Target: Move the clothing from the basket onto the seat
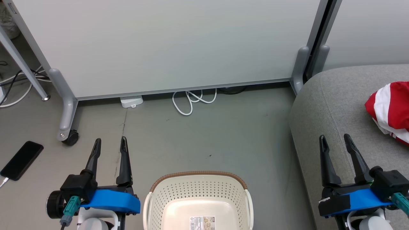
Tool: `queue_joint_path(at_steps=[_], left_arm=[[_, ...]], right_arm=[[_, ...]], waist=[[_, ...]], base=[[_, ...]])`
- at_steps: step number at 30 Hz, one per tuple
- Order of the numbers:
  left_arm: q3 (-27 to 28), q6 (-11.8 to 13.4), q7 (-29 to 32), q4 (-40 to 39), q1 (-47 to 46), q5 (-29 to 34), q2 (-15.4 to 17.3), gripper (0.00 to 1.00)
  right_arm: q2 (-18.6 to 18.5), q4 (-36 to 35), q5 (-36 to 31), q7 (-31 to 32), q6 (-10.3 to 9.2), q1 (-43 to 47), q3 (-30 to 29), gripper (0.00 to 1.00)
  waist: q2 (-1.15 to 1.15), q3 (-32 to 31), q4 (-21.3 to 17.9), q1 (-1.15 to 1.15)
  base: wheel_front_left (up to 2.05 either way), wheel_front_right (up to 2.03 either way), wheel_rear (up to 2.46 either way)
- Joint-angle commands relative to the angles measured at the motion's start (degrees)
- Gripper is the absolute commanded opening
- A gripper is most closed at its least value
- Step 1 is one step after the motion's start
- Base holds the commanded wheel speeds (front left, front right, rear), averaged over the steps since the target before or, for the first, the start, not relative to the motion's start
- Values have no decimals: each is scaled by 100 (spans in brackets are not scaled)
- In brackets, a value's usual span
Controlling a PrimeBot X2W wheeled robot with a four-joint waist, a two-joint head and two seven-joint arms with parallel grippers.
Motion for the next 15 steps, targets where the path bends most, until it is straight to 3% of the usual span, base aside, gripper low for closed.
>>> queue_joint_path(at_steps=[1,8,9,15], left_arm=[[9,1,-16,10,56,32,-6,100],[40,-2,-16,40,38,51,-14,100],[22,1,0,36,24,45,-9,0],[51,-4,86,300,222,-80,-22,0]], right_arm=[[12,14,33,-22,3,51,4,100],[12,39,66,-22,3,67,31,100],[1,29,39,0,0,-1,26,0],[12,296,166,77,0,81,13,0]], waist=[[0,-5,7,0],[0,-30,26,0],[0,-30,28,0],[0,-33,26,0]], base=[[0,0,0],[0,0,0],[0,0,0],[0,0,0]])
